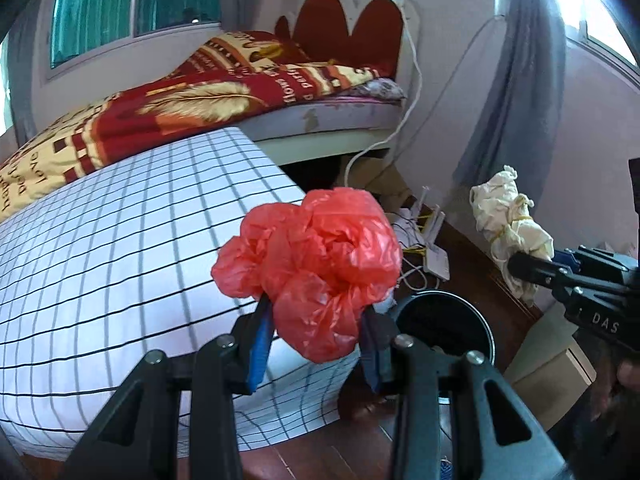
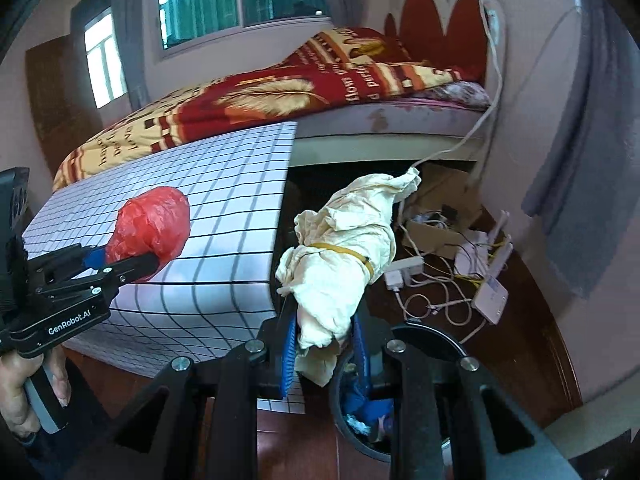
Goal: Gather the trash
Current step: 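Carry red bag and beige paper bundle over the black bin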
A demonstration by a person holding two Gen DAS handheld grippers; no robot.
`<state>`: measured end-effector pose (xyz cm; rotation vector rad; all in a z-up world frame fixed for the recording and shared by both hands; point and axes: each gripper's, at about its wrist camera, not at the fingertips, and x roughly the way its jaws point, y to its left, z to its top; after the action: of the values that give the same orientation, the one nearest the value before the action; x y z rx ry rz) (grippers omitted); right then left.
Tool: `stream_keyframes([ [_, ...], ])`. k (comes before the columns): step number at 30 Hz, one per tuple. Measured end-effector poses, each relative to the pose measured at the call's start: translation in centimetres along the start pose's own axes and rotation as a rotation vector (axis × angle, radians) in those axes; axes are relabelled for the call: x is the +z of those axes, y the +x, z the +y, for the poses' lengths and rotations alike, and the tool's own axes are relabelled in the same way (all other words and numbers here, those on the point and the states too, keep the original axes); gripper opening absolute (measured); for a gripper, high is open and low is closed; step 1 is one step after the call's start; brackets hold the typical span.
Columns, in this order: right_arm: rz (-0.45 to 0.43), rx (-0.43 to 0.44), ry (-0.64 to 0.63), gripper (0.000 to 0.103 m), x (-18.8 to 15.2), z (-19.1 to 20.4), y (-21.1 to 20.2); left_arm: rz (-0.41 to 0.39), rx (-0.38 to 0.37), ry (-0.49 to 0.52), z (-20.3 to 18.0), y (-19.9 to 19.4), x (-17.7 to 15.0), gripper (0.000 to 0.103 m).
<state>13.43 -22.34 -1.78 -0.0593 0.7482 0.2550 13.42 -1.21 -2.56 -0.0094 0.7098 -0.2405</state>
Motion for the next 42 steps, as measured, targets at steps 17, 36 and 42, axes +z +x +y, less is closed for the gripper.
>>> stream_keyframes([
  [17,0.064,-0.147,0.093,0.027,-5.3,-8.3,-1.0,0.092,-0.161,0.115,-8.5,4.0,-2.0,0.04],
  [36,0.246,-0.13,0.104,0.027,-12.1,-13.2,6.1,0.279,-0.251,0.178,-13.4,12.4,-5.6,0.04],
  [42,0.292,-0.113,0.088,0.027,-13.5,-13.5,8.3,0.322,-0.261,0.165,-14.1,14.6,-6.7,0.04],
])
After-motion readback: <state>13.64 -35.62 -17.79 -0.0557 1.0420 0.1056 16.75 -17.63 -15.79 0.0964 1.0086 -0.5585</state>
